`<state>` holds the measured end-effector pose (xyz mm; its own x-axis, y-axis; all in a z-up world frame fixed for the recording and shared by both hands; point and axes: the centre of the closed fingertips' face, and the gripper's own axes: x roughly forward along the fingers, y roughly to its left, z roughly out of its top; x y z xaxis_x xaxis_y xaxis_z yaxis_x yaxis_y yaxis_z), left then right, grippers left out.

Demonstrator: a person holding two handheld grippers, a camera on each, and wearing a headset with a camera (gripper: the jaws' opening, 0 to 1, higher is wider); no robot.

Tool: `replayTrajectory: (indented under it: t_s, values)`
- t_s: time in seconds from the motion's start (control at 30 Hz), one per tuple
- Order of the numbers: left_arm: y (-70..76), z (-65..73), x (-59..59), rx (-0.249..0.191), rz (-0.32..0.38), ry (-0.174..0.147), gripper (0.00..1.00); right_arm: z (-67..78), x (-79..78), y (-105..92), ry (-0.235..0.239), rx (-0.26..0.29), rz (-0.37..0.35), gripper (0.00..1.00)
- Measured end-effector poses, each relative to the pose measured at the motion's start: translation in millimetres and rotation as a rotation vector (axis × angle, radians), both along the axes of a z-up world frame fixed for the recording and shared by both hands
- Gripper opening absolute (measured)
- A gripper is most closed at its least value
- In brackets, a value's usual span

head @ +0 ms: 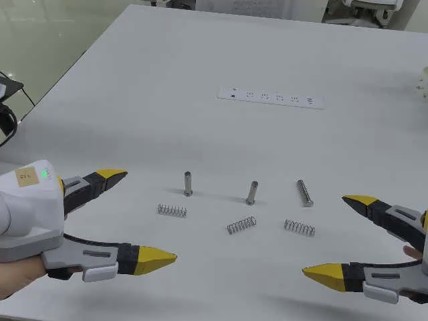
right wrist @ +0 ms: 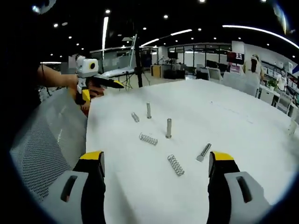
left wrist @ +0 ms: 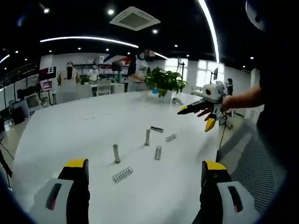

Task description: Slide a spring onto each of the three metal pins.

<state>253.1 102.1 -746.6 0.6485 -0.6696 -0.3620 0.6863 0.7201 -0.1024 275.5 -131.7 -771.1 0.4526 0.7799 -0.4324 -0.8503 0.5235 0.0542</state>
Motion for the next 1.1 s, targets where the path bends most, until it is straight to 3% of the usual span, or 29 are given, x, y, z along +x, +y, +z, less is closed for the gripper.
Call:
replayTrajectory:
  t_s: [0.07,0.23,0.3,0.43,0.73,0.8,0.97,1.1]
  values:
    - [1.6,-3.5,-1.6,0.002,0.024,0.031,0.88,-0.2,-1.3,0.5,0.006,0.000,0.006,0.89]
    - [-1.6,-1.2,-4.3,-0.022,0.022,0.024,0.91,-0.4,-4.3,2.1,-0.008,-0.014,0.022,0.91]
    - [-1.0,2.6,-3.2,-0.067,0.034,0.034,0.90,0.4,-2.8,0.2,-0.010,-0.012,0.016,0.91]
    - [5.3,15.7,4.5,-0.204,0.107,0.052,0.89,6.2,1.7,-5.5,-0.003,0.022,-0.020,0.91]
    - [8.7,12.0,5.0,-0.173,0.092,0.069,0.90,4.4,1.2,-12.9,-0.001,0.011,-0.031,0.89]
    - [10.9,10.1,5.5,-0.185,0.099,0.095,0.88,4.0,0.8,-13.1,0.001,0.009,-0.032,0.89]
    - [14.7,9.2,7.3,-0.221,0.131,0.119,0.86,3.3,-0.5,-11.8,0.006,0.006,-0.028,0.89]
    - [17.4,7.3,7.1,-0.214,0.138,0.125,0.86,2.5,0.3,-12.0,0.006,-0.001,-0.026,0.89]
